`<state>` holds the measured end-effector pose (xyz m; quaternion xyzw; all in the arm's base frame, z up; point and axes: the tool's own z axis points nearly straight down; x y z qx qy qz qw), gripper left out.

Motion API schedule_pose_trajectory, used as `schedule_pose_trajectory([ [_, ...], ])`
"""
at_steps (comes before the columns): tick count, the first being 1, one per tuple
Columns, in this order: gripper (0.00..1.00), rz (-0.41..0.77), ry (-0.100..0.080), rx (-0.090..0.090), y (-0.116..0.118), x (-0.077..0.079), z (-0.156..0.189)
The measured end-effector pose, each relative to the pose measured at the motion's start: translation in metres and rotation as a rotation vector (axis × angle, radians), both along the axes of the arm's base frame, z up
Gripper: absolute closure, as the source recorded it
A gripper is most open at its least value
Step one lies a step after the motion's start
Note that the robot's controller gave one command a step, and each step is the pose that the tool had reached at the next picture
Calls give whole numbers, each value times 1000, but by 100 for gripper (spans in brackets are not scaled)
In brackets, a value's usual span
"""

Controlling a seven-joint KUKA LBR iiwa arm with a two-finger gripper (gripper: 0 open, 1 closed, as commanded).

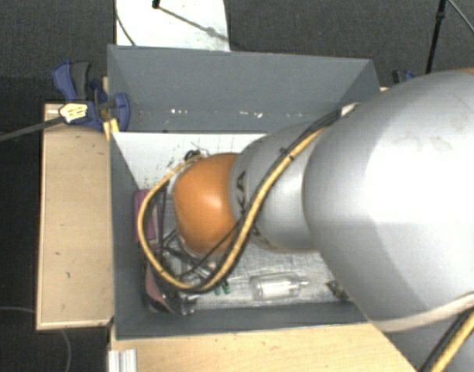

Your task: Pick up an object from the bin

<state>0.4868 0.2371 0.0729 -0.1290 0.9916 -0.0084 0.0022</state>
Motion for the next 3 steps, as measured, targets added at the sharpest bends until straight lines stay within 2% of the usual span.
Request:
schedule_pose_trajectory([
  [1, 0, 490, 4, 15, -17, -8, 26],
  [2, 0, 349, 3, 16, -35, 10, 38],
  [3, 0, 462, 8, 2, -4, 5, 17],
])
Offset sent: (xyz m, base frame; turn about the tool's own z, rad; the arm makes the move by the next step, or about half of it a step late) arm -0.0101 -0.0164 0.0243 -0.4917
